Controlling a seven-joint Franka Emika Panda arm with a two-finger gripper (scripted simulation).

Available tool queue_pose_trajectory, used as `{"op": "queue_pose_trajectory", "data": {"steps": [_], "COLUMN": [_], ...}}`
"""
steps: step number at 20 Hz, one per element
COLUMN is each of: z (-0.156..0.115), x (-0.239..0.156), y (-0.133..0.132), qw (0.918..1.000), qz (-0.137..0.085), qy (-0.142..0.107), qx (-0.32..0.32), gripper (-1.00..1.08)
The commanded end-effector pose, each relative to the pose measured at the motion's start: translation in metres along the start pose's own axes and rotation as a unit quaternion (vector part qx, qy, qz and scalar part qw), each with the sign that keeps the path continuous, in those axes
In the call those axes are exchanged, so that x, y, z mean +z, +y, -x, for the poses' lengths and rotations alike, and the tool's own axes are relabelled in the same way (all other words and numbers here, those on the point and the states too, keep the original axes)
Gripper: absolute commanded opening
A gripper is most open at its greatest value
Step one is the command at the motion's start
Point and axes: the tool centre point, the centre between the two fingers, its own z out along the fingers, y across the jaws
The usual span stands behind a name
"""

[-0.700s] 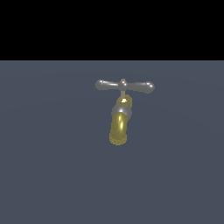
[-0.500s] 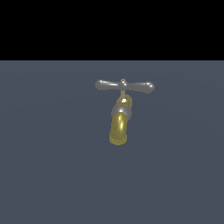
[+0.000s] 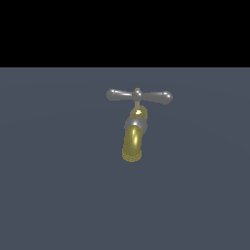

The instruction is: Turn on the faucet by rotating a designated handle.

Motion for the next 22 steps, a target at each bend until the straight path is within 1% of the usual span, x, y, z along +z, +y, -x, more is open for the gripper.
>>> {"op": "queue_pose_trajectory", "data": {"steps": [1, 6, 11, 16, 22], "z": [-0.002, -0.009, -0.019, -0.031, -0.048], "x": [0.008, 0.031, 0.058, 0.085, 0.118], "y": [0.006, 0.023, 0.042, 0.060, 0.081], "qw": [0.9999, 0.9980, 0.9929, 0.9846, 0.9706], "qz": [0.000, -0.001, -0.002, -0.002, -0.003], "qy": [-0.001, -0.003, -0.005, -0.007, -0.009], "qx": [-0.017, -0.064, -0.119, -0.174, -0.240], "gripper": [-1.00, -1.00, -1.00, -1.00, -1.00]}}
